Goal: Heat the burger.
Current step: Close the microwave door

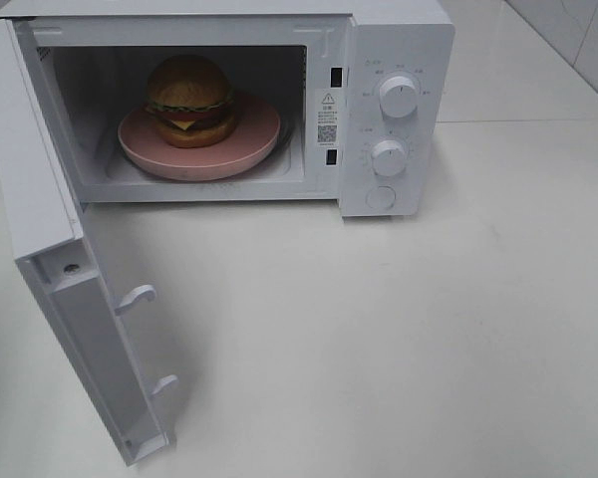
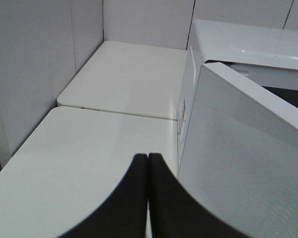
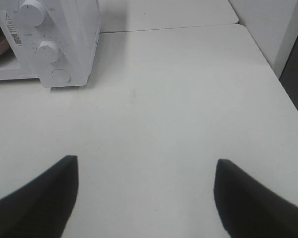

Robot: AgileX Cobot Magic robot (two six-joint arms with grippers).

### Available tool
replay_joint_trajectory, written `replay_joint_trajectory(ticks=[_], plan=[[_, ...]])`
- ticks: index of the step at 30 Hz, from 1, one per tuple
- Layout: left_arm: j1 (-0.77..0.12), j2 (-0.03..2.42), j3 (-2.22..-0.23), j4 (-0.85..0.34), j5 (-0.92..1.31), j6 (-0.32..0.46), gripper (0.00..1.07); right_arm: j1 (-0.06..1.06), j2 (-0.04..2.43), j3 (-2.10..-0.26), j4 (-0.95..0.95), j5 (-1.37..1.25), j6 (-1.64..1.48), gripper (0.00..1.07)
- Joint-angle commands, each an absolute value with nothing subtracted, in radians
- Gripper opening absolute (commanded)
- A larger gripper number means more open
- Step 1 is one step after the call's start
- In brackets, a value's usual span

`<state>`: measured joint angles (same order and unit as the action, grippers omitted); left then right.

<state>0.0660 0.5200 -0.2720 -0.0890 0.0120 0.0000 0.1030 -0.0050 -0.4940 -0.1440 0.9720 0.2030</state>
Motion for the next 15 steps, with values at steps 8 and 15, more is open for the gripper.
replay_joint_trajectory(ticks=[8,15], plan=[[0.071,0.622,-0.194,-0.062,-0.312,-0.008,0.0,0.096,-0.031,-0.492,-0.143,0.967,0.199,0.74],[0.071,0.772,-0.163,0.069,-0.456,-0.094,0.0,0.096,-0.031,-0.492,-0.143,0.967,0.199,0.74]])
